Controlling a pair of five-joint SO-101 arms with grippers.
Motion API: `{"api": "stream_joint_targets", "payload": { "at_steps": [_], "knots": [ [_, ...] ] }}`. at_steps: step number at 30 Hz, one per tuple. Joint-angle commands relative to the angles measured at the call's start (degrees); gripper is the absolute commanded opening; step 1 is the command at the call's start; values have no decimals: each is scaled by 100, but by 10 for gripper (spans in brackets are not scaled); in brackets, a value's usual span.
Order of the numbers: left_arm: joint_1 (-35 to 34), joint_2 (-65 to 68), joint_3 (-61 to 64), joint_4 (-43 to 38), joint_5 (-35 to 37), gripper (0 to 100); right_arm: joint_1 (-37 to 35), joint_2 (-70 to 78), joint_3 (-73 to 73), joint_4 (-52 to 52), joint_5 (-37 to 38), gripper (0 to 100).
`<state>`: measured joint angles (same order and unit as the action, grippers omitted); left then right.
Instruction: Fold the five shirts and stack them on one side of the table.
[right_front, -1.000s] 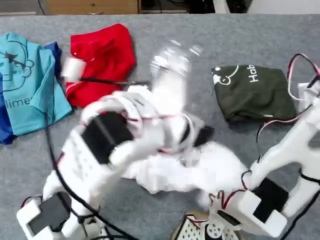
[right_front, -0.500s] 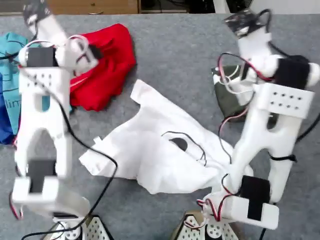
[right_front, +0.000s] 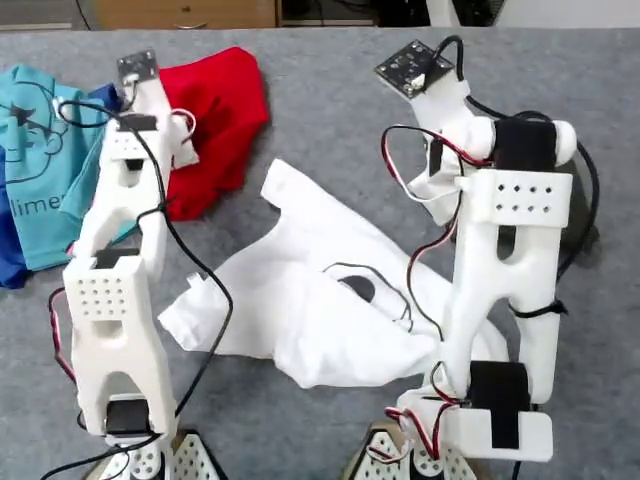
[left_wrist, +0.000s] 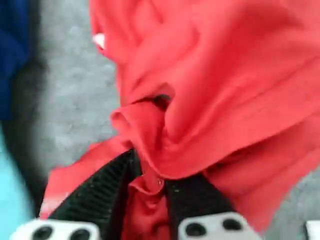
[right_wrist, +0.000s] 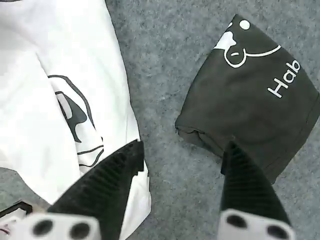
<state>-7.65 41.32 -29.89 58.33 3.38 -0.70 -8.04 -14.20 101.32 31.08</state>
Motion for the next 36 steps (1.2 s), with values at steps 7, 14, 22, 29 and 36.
{"api": "stream_joint_targets", "payload": {
  "at_steps": [7,14,22,29,36],
  "knots": [
    [-1468,-259,-4668,2031,-53,19,-75,-259,787,70,18,250],
    [-2725,-259,-6470,1934,-53,19,-338,-259,1279,-105,18,250],
    [-2989,356,-5952,2303,-97,21,-1007,-92,1499,-809,-264,253],
    [-2286,1112,-5952,3420,-202,205,-1235,1007,2009,-1864,-229,253],
    [-2215,919,-6347,4088,193,275,-1402,2264,1938,-2875,-9,253]
  ]
}}
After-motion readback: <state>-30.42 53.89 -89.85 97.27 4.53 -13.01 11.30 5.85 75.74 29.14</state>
